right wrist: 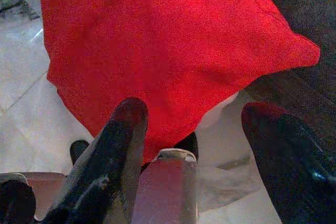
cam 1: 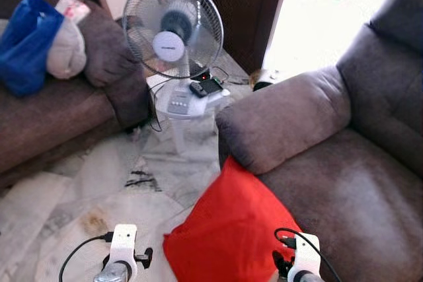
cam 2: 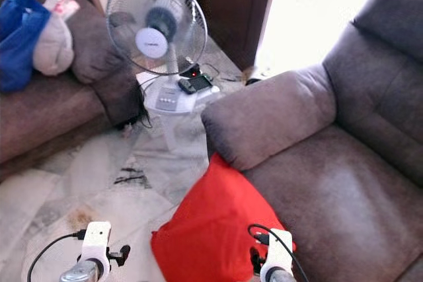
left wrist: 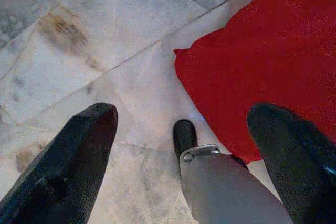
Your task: Move the pillow to the sofa from floor
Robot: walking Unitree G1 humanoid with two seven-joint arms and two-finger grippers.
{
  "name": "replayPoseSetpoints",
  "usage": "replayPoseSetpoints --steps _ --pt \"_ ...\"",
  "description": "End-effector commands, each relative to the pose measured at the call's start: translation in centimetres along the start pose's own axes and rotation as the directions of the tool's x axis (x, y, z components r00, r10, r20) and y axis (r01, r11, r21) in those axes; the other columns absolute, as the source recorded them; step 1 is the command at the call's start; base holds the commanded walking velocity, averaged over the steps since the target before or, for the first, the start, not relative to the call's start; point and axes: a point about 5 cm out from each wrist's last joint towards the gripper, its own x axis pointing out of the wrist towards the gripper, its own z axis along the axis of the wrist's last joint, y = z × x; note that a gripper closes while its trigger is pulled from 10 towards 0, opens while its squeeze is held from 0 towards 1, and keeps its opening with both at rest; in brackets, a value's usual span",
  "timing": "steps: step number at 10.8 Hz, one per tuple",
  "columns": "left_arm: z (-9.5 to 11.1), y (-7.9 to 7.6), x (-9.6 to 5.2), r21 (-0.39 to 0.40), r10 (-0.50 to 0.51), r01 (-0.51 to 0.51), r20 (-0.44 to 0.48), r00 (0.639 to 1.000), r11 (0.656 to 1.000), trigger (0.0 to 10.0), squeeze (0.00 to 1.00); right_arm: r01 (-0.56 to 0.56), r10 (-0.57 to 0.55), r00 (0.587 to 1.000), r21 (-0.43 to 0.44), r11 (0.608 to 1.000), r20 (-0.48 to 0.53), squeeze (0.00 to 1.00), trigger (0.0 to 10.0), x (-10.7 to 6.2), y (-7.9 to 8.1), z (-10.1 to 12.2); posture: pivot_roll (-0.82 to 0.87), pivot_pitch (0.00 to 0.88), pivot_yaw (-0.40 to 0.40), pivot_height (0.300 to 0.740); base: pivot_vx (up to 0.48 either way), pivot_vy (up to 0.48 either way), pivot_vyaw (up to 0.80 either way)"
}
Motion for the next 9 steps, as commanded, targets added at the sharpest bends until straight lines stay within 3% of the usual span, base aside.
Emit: replayPoseSetpoints --steps 1,7,9 --pt "-0.7 0.1 -0.2 -0.007 -0.003 0.003 -0.028 1.0 1.0 10.0 0.0 0.01 -0.01 1.0 0.006 1.0 -0.015 0.0 10.0 -0.1 -0.2 -0.3 0.0 0.1 -0.019 0.74 0.0 0.0 0.0" --pt "-0.7 -0.2 -0.2 -0.016 -0.012 0.012 -0.022 1.0 1.0 10.0 0.0 0.018 -0.018 1.0 0.019 1.0 0.017 0.0 10.0 -0.4 -2.0 -0.1 0.01 0.105 -0.016 0.74 0.0 0.0 0.0" --pt "-0.8 -0.3 -0.2 -0.018 -0.015 0.015 -0.024 1.0 1.0 10.0 0.0 0.012 -0.013 1.0 0.023 1.0 0.016 0.0 10.0 -0.4 -2.0 -0.3 0.01 0.106 -0.015 0.74 0.0 0.0 0.0"
